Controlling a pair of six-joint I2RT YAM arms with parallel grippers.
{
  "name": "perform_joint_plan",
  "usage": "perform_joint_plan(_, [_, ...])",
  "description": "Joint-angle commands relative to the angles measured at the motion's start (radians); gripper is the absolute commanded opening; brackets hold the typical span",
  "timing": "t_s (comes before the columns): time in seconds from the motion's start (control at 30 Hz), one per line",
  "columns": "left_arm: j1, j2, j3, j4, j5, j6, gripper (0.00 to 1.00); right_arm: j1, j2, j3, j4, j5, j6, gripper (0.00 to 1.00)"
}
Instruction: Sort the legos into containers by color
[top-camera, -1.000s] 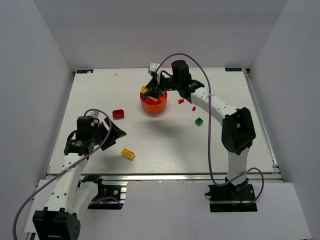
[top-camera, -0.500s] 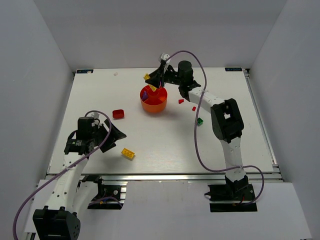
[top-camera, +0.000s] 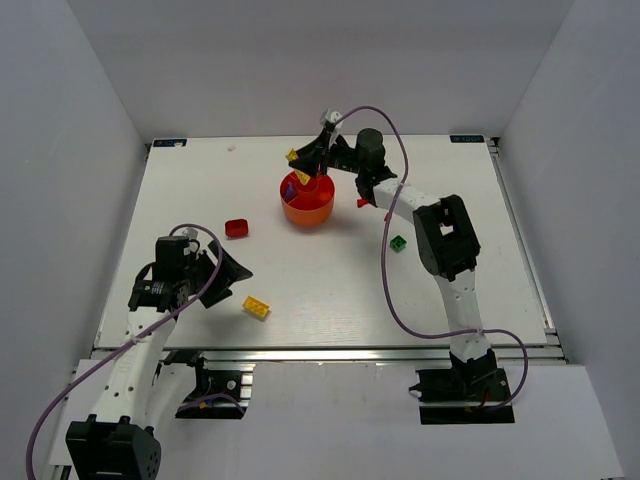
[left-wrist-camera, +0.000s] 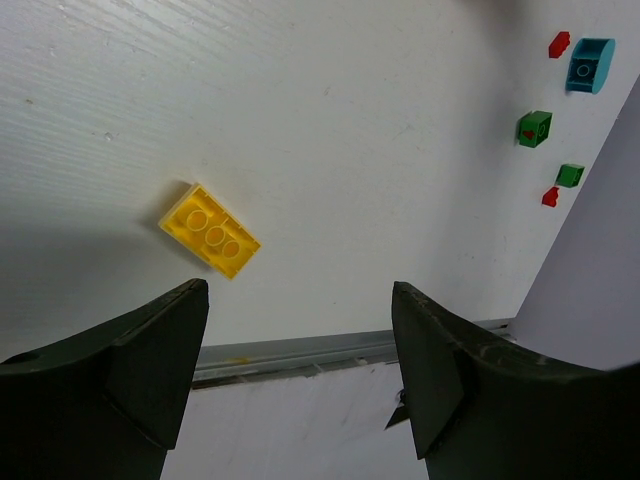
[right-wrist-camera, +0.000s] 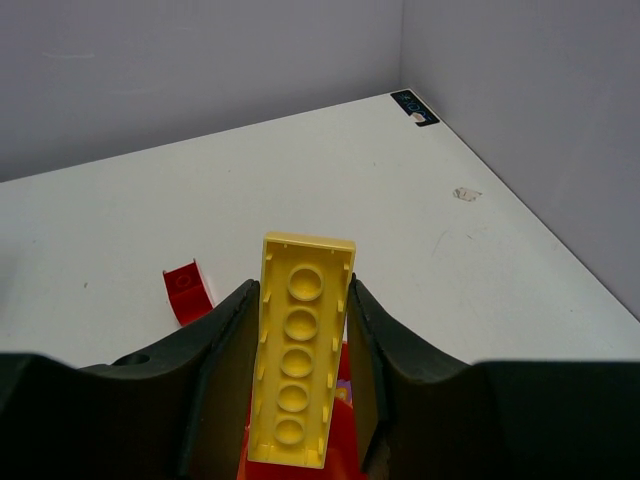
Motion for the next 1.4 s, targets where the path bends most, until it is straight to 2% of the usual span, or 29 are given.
perform_joint_plan(0.0, [-0.005,-0.011,0.011,-0.018,-0.002,-0.003,0.83,0.003,0.015,0.016,0.088,-0.016,0.025,0.04])
perform_joint_plan(0.2, [-0.005,-0.011,-0.006,0.002,0.01,-0.01,0.83,-0.003,0.018,0.003,0.074,-0.008,0.018,0.12])
perform_joint_plan(0.43, [-0.005,-0.014,-0.016,-0.005,0.015,-0.015,0.83,-0.003,0.017,-0.004,0.056,-0.01,0.001,0.35])
perform_joint_plan(0.7, [-0.005,-0.008,-0.027,-0.001,0.018,-0.024,0.82,0.001,0.023,0.002,0.039,0.009,-0.012,0.48])
perform_joint_plan(0.83, [-0.005,0.001,-0.048,0.004,0.021,-0.027,0.8,-0.008,0.004,0.005,0.012,0.01,-0.028,0.61])
perform_joint_plan(1.0, [-0.014,0.001,-0.084,0.018,0.033,-0.045,0.77,-0.011,-0.022,-0.003,-0.009,0.013,-0.042,0.63])
perform_joint_plan(1.1, [-0.014,0.012,-0.096,0.016,0.041,-0.061,0.74,-0.029,-0.094,-0.058,-0.012,-0.014,-0.024,0.56])
perform_joint_plan(1.2, [-0.025,0.038,-0.084,-0.004,0.029,-0.072,0.72,-0.052,-0.238,-0.144,-0.096,-0.052,-0.025,0.35])
perform_joint_plan(1.23, [-0.025,0.042,-0.076,-0.008,0.024,-0.073,0.72,-0.059,-0.319,-0.165,-0.134,-0.06,-0.031,0.32])
perform_joint_plan(1.3, [-0.036,0.055,-0.05,-0.021,-0.003,-0.084,0.72,-0.071,-0.405,-0.239,-0.27,-0.065,-0.054,0.28])
perform_joint_plan(1.37, [-0.036,0.082,-0.035,-0.033,-0.026,-0.101,0.72,-0.083,-0.521,-0.335,-0.349,-0.086,-0.076,0.33])
